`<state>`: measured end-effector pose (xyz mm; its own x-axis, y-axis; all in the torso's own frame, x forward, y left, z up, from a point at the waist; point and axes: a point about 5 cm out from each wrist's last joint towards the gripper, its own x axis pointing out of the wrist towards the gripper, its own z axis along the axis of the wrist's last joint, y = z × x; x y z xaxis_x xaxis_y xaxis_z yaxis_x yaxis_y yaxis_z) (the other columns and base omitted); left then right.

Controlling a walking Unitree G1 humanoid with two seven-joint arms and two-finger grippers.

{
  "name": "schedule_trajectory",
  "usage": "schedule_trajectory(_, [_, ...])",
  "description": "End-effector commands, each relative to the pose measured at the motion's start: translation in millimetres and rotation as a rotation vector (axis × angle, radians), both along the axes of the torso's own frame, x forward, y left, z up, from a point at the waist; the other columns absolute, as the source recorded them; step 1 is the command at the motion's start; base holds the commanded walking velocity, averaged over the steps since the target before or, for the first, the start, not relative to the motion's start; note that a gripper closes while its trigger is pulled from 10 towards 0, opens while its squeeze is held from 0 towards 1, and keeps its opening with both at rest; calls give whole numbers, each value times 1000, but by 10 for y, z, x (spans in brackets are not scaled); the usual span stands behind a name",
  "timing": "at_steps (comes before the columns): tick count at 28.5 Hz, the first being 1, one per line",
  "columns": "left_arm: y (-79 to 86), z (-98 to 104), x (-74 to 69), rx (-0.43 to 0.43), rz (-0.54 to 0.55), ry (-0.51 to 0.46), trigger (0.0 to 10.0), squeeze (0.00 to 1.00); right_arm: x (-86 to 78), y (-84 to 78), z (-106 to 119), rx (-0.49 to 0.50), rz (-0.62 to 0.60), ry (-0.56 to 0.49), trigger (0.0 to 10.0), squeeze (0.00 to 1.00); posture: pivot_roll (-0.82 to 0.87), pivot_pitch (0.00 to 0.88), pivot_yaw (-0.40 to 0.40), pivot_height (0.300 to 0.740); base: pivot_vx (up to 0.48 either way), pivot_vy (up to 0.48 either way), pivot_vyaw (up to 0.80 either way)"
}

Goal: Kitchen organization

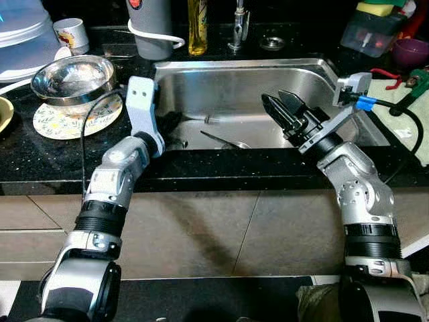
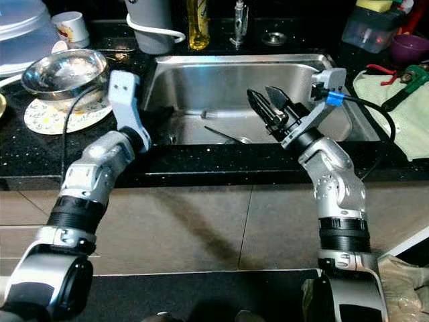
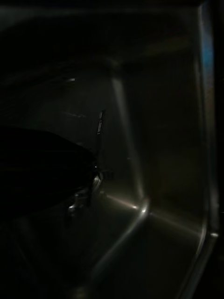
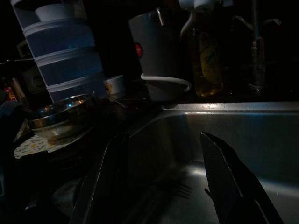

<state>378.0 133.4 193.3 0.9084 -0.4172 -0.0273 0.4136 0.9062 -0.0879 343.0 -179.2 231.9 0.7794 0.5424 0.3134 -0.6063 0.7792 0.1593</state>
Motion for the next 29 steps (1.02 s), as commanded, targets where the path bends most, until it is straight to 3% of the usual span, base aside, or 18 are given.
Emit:
schedule_trajectory(1, [30,-75,1,42,2,30,10000,0,-30,34,-34,-8,23,12,10000,0,-23,70,0,732,0,0,0])
schedule_trajectory(4, [33,-107,-1,49,1,37,10000,0,-44,62,-44,-7,45,13,10000,0,-22,69,0,732,0,0,0])
schedule_trajectory(5, [39,-115,-1,51,2,38,10000,141,-50,76,-47,-7,55,12,10000,0,-20,69,-1,732,0,0,0])
schedule_trajectory(6, [39,-115,-1,51,2,38,10000,141,-50,76,-47,-7,55,12,10000,0,-20,69,-1,732,0,0,0])
schedule_trajectory(7, [44,-121,3,49,0,37,10000,914,-56,94,-48,-7,66,11,10000,0,-19,68,-2,732,0,0,0])
schedule_trajectory(8, [48,-123,7,49,0,35,10000,1000,-60,107,-47,-7,74,10,10000,0,-18,68,-2,732,0,0,0])
schedule_trajectory(16, [46,-77,-11,55,13,-12,10000,1000,-72,137,-51,-5,89,9,10000,0,-15,65,-3,732,0,0,0])
schedule_trajectory(18, [55,11,-27,57,29,-63,10000,1000,-72,143,-48,-4,93,9,10000,0,-11,64,-5,732,0,0,0])
schedule_trajectory(20, [71,263,-75,74,74,-205,10000,1000,-77,158,-42,1,106,4,10000,0,-9,62,-6,732,0,0,0])
schedule_trajectory(21, [71,358,-104,81,85,-258,10000,322,-79,165,-40,4,111,3,10000,0,-7,61,-7,732,0,0,0])
schedule_trajectory(22, [71,358,-104,81,85,-258,10000,322,-79,165,-40,4,111,3,10000,0,-7,61,-7,732,0,0,0])
schedule_trajectory(23, [68,446,-136,94,94,-310,10000,0,-81,173,-39,8,115,2,10000,0,-7,61,-7,732,0,0,0])
schedule_trajectory(26, [43,701,-260,182,92,-469,10000,0,-79,205,-37,22,125,-3,10000,0,-3,57,-9,732,0,0,0])
schedule_trajectory(27, [43,701,-260,182,92,-469,10000,0,-79,205,-37,22,125,-3,10000,0,-3,57,-9,732,0,0,0])
schedule_trajectory(29, [45,862,-351,247,98,-565,10000,0,-76,234,-39,29,129,-10,10000,0,4,54,-10,732,0,0,0])
